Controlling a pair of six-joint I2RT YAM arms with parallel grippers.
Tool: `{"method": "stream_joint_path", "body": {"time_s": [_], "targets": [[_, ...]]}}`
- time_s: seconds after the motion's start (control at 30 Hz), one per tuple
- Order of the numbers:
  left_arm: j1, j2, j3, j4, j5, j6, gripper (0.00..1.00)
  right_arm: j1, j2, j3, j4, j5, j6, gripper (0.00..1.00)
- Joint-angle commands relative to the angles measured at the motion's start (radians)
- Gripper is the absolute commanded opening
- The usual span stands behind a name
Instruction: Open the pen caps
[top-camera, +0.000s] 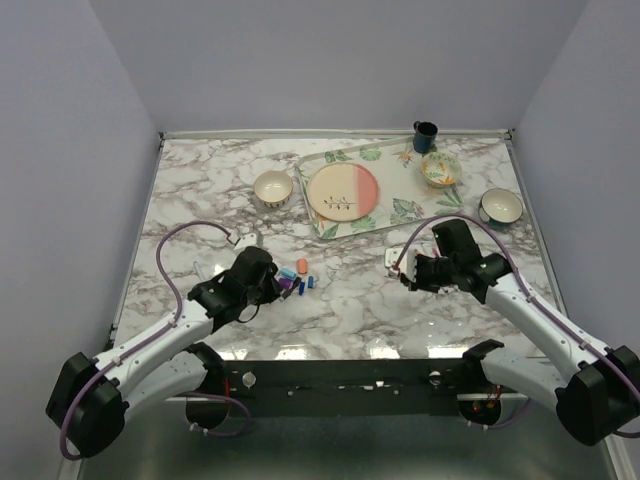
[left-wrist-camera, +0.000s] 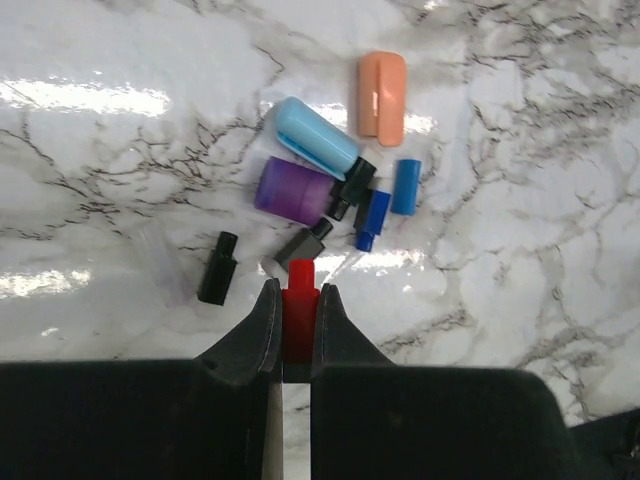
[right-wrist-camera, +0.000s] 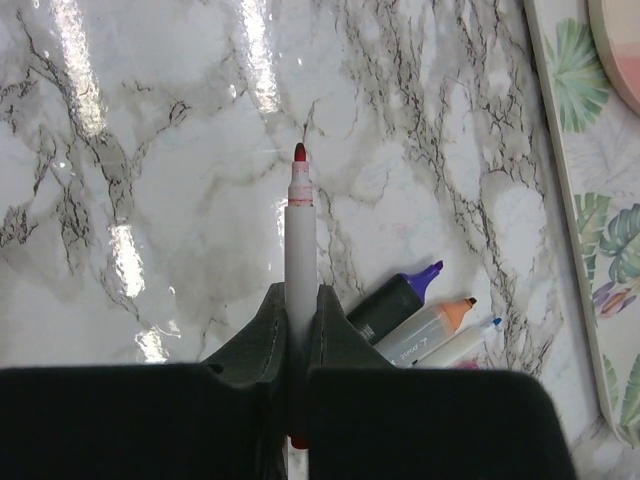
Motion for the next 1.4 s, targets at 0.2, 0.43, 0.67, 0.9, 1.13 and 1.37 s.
{"method": "stream_joint_path", "body": {"time_s": [0.2, 0.43, 0.67, 0.9, 1.13, 1.37], "targets": [[0.082, 0.159, -0.007, 0.14, -0.08, 0.054, 0.12, -0.025, 0.115, 0.031, 0.039, 0.128, 0.123, 0.11], [0.101, 0.233, 0.01, 0.166, -0.053, 0.083, 0.23, -0.06, 0.244, 0.062, 0.078, 0.273, 0.242, 0.13], [0.113, 0.227, 0.002, 0.174, -0.039, 0.089, 0.41, -0.111, 0.308, 0.084, 0.081, 0.31, 0.304, 0.14], [0.115, 0.21, 0.007, 0.164, -0.023, 0.093, 0.45, -0.178, 0.358, 0.113, 0.067, 0.326, 0.367, 0.15], [0.115, 0.108, 0.007, 0.131, -0.014, 0.101, 0.61, -0.299, 0.355, 0.139, 0.033, 0.259, 0.427, 0.19], [0.116, -0.057, -0.036, 0.106, -0.031, 0.086, 0.75, -0.415, 0.393, 0.159, -0.003, 0.225, 0.456, 0.24]]}}
